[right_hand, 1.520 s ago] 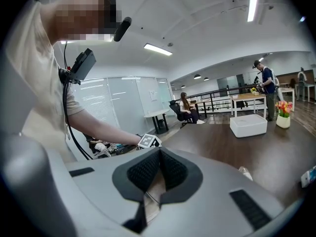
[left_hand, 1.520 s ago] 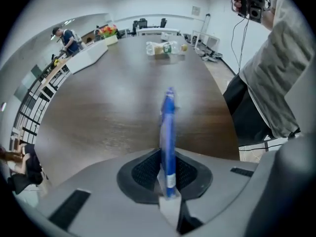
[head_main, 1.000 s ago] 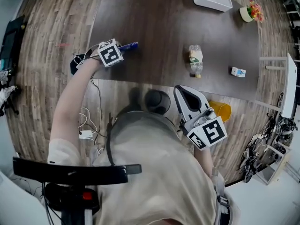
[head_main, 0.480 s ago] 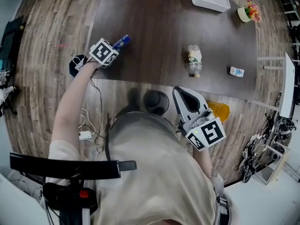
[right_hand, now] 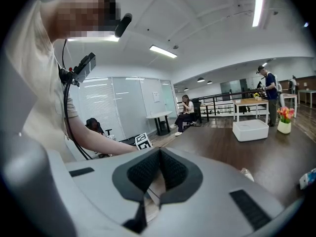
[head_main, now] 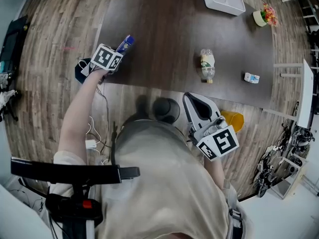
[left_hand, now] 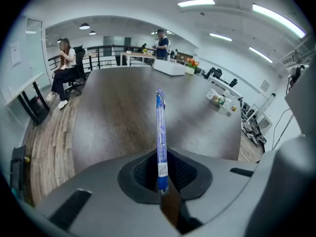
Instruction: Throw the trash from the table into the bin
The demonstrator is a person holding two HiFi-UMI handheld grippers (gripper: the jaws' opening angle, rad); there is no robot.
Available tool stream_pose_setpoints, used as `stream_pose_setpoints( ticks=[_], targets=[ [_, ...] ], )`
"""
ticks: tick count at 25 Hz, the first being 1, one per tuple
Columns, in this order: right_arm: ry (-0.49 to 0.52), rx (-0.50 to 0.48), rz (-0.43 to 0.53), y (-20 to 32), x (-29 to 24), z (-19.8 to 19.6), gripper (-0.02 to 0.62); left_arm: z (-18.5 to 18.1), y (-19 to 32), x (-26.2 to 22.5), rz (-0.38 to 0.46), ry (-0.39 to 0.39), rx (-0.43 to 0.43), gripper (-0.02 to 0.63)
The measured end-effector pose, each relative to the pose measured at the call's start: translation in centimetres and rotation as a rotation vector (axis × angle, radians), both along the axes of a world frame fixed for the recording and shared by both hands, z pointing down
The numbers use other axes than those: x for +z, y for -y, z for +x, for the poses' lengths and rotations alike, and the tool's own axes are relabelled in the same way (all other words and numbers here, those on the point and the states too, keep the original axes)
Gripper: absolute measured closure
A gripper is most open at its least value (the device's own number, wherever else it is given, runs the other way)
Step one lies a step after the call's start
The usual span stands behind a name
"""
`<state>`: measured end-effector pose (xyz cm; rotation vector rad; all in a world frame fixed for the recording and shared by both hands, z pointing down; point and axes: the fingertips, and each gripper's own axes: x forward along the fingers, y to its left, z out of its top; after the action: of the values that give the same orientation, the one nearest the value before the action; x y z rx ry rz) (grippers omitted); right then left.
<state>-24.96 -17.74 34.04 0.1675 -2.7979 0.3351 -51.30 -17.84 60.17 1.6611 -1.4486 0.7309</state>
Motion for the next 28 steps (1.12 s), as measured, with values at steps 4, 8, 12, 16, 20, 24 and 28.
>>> stream_pose_setpoints(
  ticks=[4, 8, 12, 16, 20, 24, 28],
  targets=[
    [-0.002, 0.017, -0.001, -0.1, 0.0, 0.5, 0.584, -0.1, 0.6, -0.6, 0.041, 0.012, -0.021, 0.572],
    [0.007, 0.032, 0.001, -0.2, -0.2, 1.2, 0.584, -0.1, 1.0, -1.3, 0.075, 0.028, -0.041, 0.572],
    [0.038, 0.037, 0.007, -0.5, -1.0, 4.7, 0.584, 2.4, 0.8, -2.8, 0.099, 0.04, -0.087, 0.572],
    [0.069, 0.044, 0.02, -0.4, -1.6, 8.0, 0.584, 4.7, 0.5, -4.1, 0.129, 0.018, -0.146, 0.572],
    [0.093, 0.069, 0.017, 0.1, -1.6, 12.4, 0.584, 7.9, -0.1, -4.8, 0.136, 0.03, -0.17, 0.572],
    [0.113, 0.073, 0.027, 0.2, -1.8, 16.8, 0.584, 11.8, 0.2, -6.2, 0.163, 0.034, -0.185, 0.572],
    [0.132, 0.082, 0.027, -0.2, -1.9, 21.2, 0.584, 16.0, 0.1, -7.6, 0.186, 0.053, -0.184, 0.572]
  ],
)
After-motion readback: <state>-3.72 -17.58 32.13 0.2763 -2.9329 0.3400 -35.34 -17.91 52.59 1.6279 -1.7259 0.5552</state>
